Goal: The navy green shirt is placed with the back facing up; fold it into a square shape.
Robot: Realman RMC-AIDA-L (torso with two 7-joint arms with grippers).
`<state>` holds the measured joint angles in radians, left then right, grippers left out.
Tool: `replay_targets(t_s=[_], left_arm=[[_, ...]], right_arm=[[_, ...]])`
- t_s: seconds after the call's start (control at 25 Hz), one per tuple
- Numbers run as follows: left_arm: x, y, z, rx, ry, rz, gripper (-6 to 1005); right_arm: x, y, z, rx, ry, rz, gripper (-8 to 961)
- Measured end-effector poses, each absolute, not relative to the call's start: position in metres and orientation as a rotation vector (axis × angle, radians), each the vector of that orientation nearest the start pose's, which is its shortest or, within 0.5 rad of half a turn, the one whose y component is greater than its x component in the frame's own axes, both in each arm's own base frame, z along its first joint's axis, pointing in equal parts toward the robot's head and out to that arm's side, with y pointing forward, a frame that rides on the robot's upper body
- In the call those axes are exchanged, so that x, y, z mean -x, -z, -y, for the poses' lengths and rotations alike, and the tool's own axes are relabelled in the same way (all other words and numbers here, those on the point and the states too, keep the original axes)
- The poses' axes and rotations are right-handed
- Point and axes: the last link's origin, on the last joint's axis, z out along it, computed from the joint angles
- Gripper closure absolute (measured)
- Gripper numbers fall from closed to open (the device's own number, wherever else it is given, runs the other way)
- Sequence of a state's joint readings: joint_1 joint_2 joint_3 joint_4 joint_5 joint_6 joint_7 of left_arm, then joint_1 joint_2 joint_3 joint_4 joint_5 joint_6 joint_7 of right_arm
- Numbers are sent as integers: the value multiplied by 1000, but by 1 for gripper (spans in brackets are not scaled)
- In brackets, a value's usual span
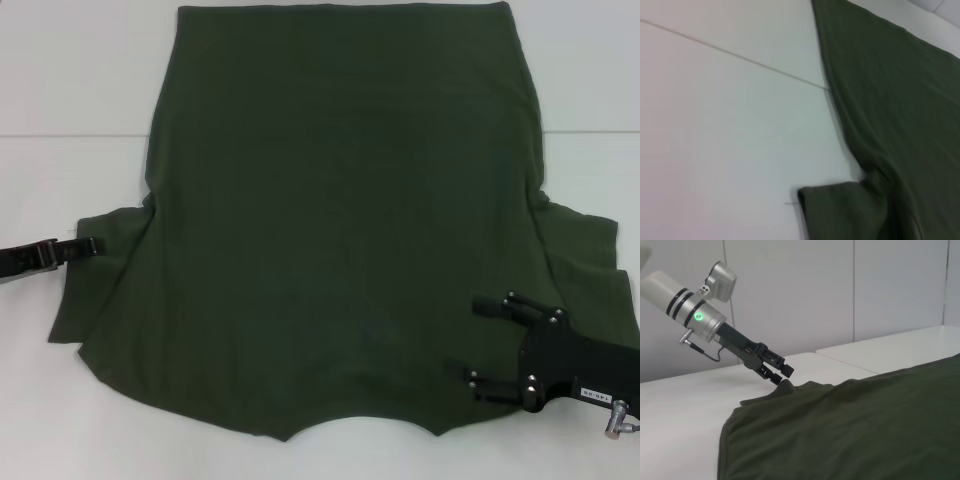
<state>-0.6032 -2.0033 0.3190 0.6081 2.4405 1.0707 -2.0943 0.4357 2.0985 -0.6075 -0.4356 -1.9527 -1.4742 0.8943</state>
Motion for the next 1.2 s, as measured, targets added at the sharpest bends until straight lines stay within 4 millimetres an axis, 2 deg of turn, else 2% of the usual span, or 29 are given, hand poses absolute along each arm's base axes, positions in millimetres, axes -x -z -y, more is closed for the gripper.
replay_targets(t_s=[0.92, 1.2], left_arm=[[363, -48, -375, 1842, 434, 1561, 87], [357, -43, -375, 1886, 447, 1568, 89]], right_arm=[[-302, 34, -290, 2605, -701, -390, 10], [-302, 34, -290, 2605, -701, -390, 10]])
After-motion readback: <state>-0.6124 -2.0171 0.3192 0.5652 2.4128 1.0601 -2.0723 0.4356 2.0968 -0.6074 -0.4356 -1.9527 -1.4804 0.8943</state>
